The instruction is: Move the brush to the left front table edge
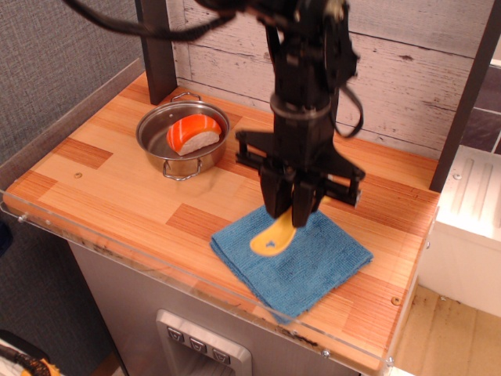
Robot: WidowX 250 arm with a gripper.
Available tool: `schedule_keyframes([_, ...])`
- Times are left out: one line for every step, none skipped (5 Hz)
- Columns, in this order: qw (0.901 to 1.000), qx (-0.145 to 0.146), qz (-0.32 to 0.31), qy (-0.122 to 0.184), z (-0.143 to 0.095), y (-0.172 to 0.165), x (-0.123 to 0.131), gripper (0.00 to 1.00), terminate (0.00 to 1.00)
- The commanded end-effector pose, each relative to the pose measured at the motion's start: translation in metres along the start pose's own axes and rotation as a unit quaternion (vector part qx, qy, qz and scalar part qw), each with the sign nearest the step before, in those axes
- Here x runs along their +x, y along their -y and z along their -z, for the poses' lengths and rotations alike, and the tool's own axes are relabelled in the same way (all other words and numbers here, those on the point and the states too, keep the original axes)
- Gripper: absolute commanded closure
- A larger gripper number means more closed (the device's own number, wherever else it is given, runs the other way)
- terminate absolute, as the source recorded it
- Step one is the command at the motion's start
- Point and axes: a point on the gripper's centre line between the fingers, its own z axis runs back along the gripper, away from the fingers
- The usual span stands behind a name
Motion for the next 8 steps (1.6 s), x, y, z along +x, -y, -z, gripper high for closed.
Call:
schedule_keyframes([0.9969,0.022,-0.054,0.052,-0.056,-0.055,-0.015,1.0,0.0])
schedule_keyframes([0.9968,0.035,-0.061,0.038,-0.056,-0.103,-0.034,1.0,0.0])
schedule_keyframes([0.9969,0.045,-0.061,0.02,-0.057,-0.151,-0.049,1.0,0.0])
schedule_keyframes([0.9965,0.057,-0.059,0.018,-0.055,-0.193,-0.05,1.0,0.0])
schedule_keyframes([0.9945,0.07,-0.077,0.016,-0.045,-0.217,-0.042,1.0,0.0])
schedule_keyframes([0.9923,0.075,-0.095,0.023,-0.031,-0.233,-0.035,1.0,0.0])
schedule_keyframes([0.9912,0.076,-0.108,0.011,-0.017,-0.24,-0.03,1.0,0.0])
schedule_keyframes([0.9902,0.073,-0.119,-0.012,-0.003,-0.241,-0.029,0.0,0.0])
